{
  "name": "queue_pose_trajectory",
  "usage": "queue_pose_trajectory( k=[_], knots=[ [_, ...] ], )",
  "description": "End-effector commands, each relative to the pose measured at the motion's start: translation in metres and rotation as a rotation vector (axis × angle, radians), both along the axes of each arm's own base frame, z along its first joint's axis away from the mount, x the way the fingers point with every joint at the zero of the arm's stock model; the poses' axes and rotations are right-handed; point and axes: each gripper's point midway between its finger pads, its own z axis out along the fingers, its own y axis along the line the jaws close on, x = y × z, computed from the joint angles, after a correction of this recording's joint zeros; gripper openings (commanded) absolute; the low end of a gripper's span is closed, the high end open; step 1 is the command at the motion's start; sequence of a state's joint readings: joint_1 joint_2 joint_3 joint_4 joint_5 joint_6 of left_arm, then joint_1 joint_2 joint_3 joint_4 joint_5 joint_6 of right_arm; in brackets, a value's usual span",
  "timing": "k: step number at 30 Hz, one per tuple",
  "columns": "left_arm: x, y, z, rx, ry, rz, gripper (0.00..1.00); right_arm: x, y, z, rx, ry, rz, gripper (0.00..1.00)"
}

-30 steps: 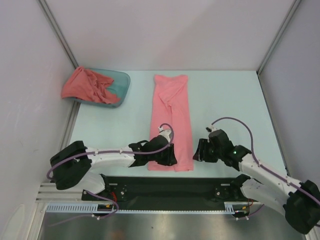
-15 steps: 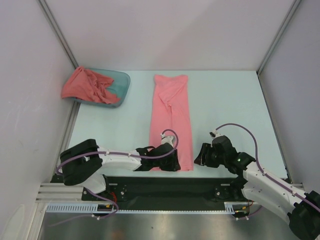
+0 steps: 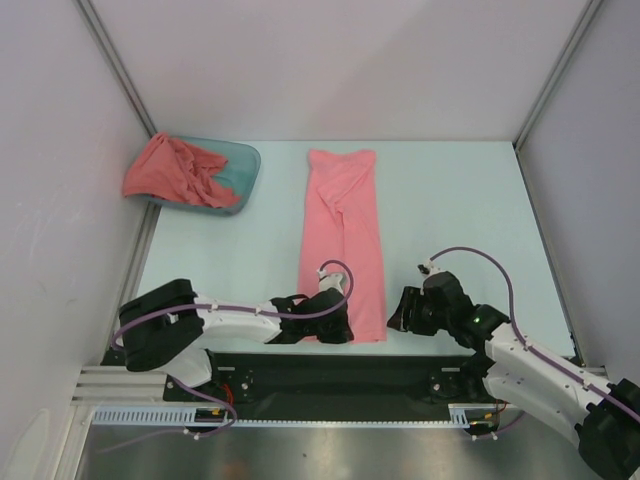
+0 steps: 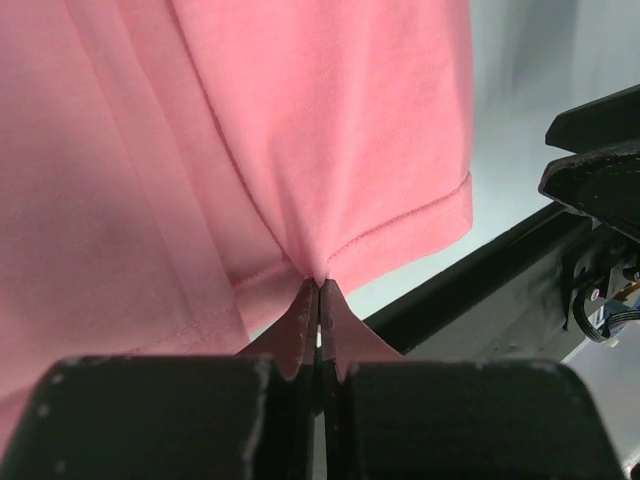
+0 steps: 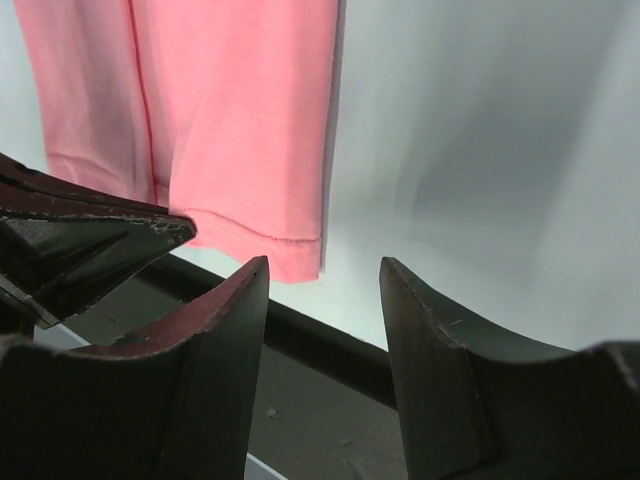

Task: Fold and stack the t-shirts
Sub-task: Fold the tshirt

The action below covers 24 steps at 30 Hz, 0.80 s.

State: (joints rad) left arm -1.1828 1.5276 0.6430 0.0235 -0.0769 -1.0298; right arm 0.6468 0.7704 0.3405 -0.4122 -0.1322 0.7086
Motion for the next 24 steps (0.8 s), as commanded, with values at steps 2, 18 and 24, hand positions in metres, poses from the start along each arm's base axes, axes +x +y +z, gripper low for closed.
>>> queue_pose_trajectory(
  k=[2,18,24],
  knots=[
    [0.004,0.003,0.018,-0.033,-0.051,0.022,0.00,0.002,0.005,0.001,0.018,-0.004,0.005,0.54],
    [0.000,0.030,0.015,-0.008,-0.058,0.060,0.00,0.002,0.012,-0.003,0.010,0.002,0.014,0.53],
    [-0.008,0.034,0.004,-0.011,-0.015,0.057,0.00,0.003,0.014,-0.004,0.006,0.005,0.015,0.53]
  ],
)
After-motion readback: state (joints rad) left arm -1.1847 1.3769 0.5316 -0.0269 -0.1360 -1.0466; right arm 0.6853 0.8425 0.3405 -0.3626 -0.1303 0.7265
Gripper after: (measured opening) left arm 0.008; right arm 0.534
